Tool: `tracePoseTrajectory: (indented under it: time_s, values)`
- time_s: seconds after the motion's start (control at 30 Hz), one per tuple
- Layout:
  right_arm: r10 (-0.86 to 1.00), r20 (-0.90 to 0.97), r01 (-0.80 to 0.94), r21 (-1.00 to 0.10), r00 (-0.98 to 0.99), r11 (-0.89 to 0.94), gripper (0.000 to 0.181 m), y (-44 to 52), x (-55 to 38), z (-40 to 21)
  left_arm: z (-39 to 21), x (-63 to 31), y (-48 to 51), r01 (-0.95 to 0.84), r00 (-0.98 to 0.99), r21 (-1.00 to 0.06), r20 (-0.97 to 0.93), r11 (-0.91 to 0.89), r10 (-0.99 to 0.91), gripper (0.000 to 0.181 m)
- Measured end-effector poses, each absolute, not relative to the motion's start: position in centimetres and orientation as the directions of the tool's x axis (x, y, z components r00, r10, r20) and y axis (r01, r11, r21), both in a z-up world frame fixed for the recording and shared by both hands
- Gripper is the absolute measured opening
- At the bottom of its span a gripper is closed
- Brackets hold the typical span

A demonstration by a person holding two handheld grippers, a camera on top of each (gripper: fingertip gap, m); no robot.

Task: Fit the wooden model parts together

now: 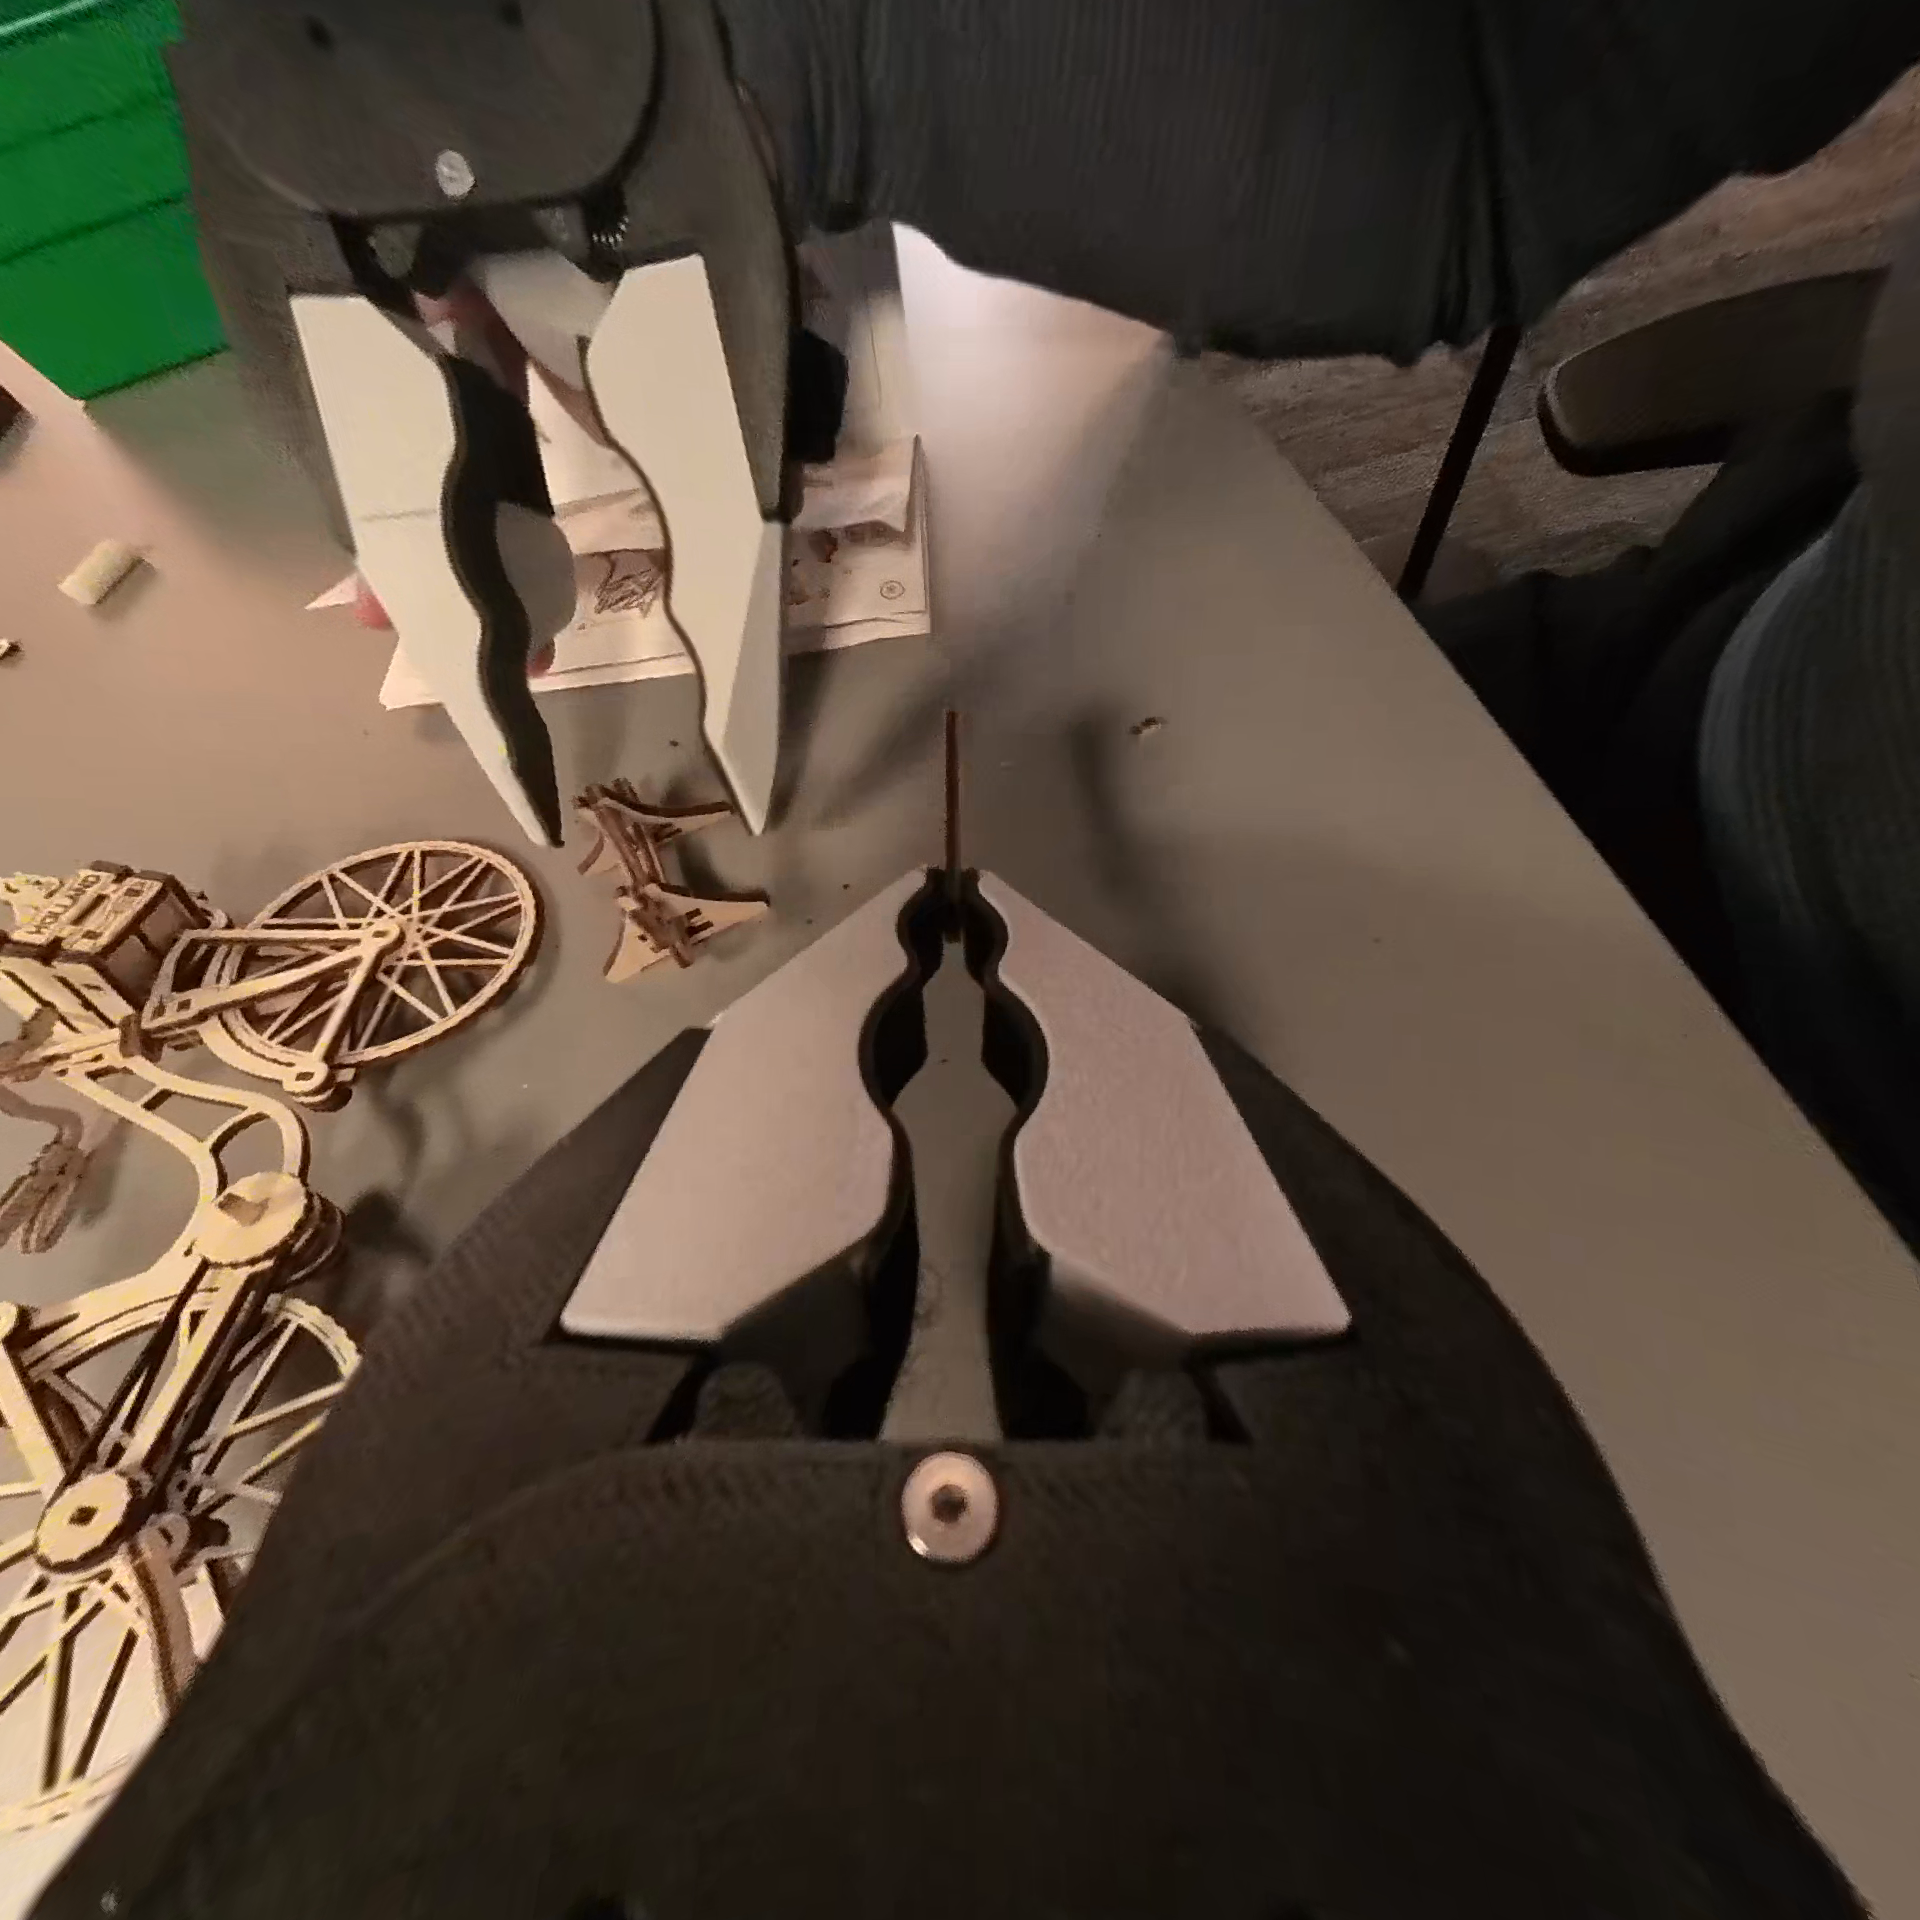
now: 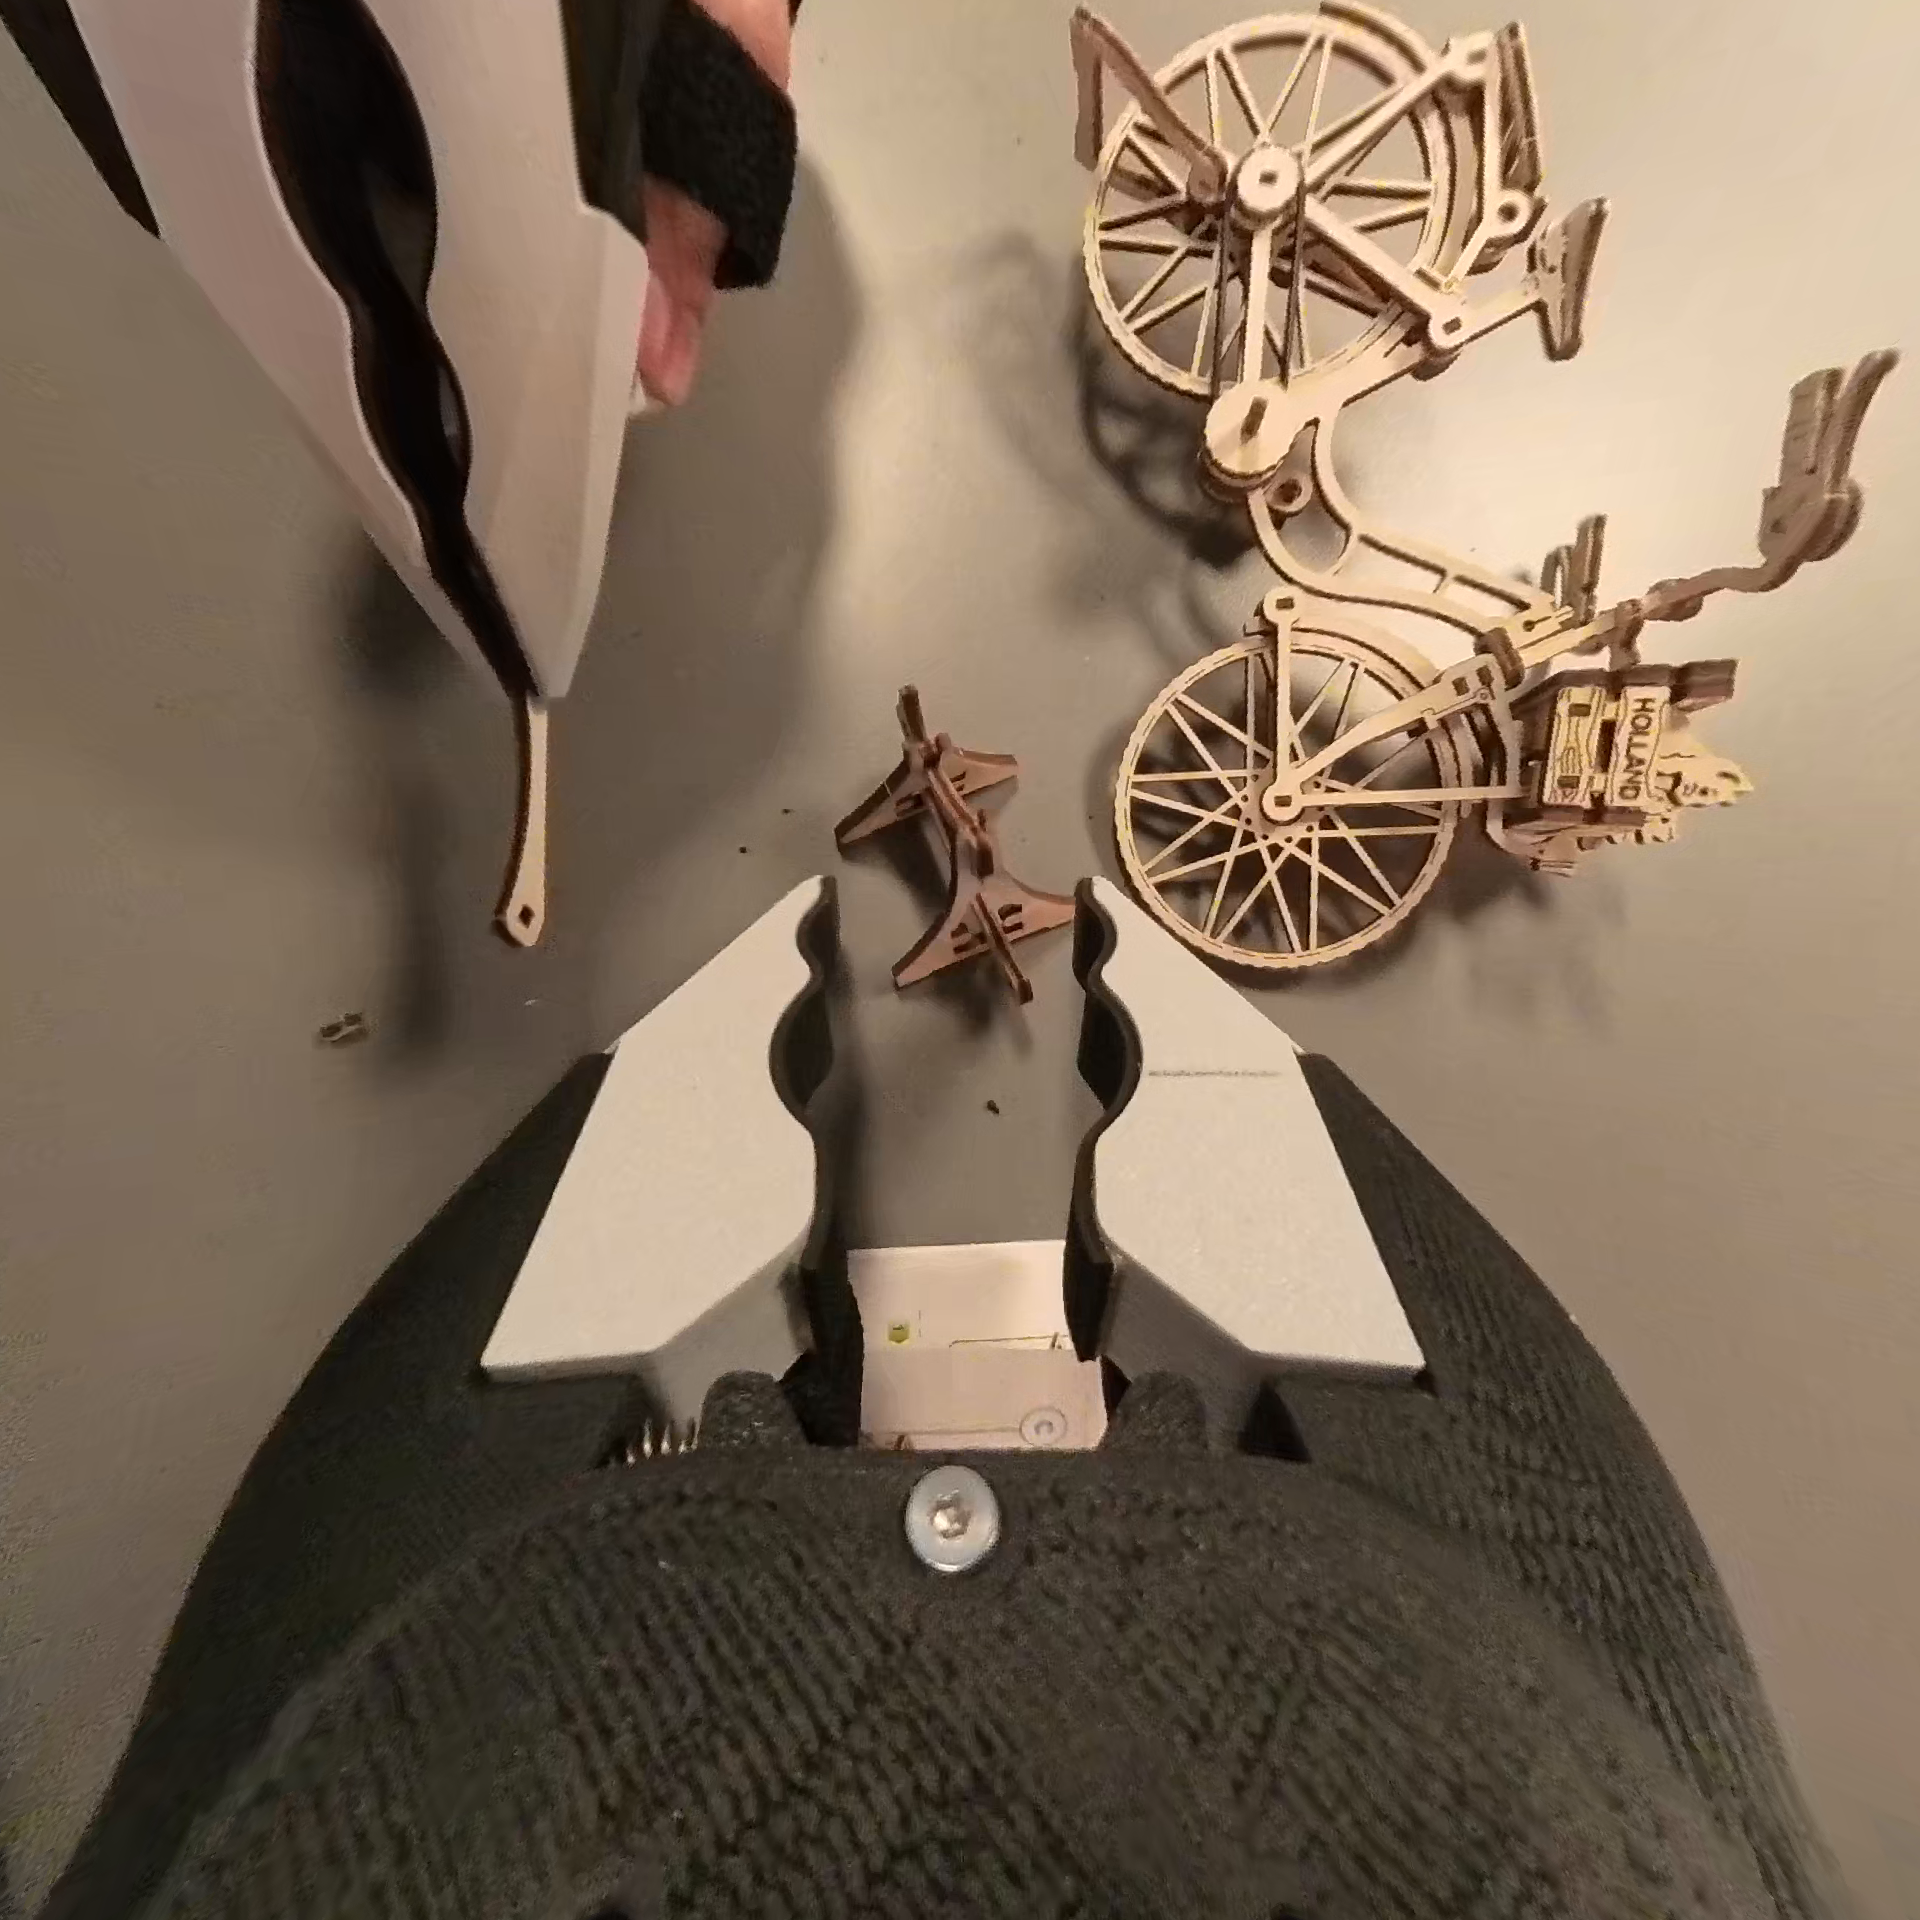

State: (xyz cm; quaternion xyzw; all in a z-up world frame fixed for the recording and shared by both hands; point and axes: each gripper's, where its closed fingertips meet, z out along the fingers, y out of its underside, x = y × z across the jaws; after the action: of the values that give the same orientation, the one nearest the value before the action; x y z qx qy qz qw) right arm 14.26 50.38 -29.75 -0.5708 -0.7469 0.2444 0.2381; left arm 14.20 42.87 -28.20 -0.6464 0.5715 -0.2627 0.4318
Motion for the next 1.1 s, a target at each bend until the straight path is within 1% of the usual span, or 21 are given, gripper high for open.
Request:
tracePoseTrajectory:
  time_s: [0.13,0.2,0.37,0.5,0.63,0.77,0.87,0.97,1.03,1.1]
  values:
    - [0.971,0.066,0.701,-0.681,-0.229,0.212,0.045,50.7,14.4,-29.5,-29.0,13.8,43.3,-0.547,0.226,-0.837,-0.114,-0.028,-0.967,0.002]
    - [0.969,0.063,0.693,-0.688,-0.238,0.215,0.044,50.9,14.4,-29.7,-29.2,13.8,43.5,-0.556,0.231,-0.830,-0.094,-0.052,-0.968,0.002]
    - [0.962,0.062,0.675,-0.701,-0.264,0.231,0.041,50.8,14.5,-30.0,-30.7,13.6,43.5,-0.634,0.223,-0.769,-0.083,-0.080,-0.971,0.002]
    - [0.955,0.047,0.651,-0.722,-0.292,0.234,0.038,50.4,14.3,-30.1,-30.6,13.6,43.5,-0.628,0.223,-0.774,-0.085,-0.077,-0.971,0.003]
    - [0.947,0.026,0.612,-0.757,-0.320,0.227,0.038,49.9,14.0,-30.1,-30.3,13.2,43.5,-0.607,0.237,-0.787,-0.047,-0.110,-0.970,0.014]
    - [0.946,0.001,0.585,-0.785,-0.324,0.201,0.042,49.9,13.9,-30.0,-30.1,12.3,43.8,-0.590,0.253,-0.797,-0.032,-0.128,-0.967,0.032]
    - [0.945,-0.006,0.576,-0.794,-0.328,0.195,0.041,49.9,13.9,-30.0,-29.4,11.5,45.1,-0.541,0.320,-0.823,-0.011,-0.173,-0.947,0.036]
    - [0.946,0.003,0.579,-0.791,-0.324,0.200,0.033,50.0,13.9,-30.0,-28.6,11.5,46.7,-0.471,0.400,-0.851,0.027,-0.231,-0.916,0.040]
    - [0.947,0.012,0.581,-0.787,-0.321,0.207,0.021,50.0,14.0,-30.1,-28.4,11.6,47.5,-0.449,0.441,-0.856,0.035,-0.254,-0.897,0.045]
    - [0.947,0.015,0.581,-0.787,-0.320,0.209,0.020,50.0,14.0,-30.1,-28.6,11.8,48.1,-0.447,0.469,-0.851,0.038,-0.275,-0.882,0.048]
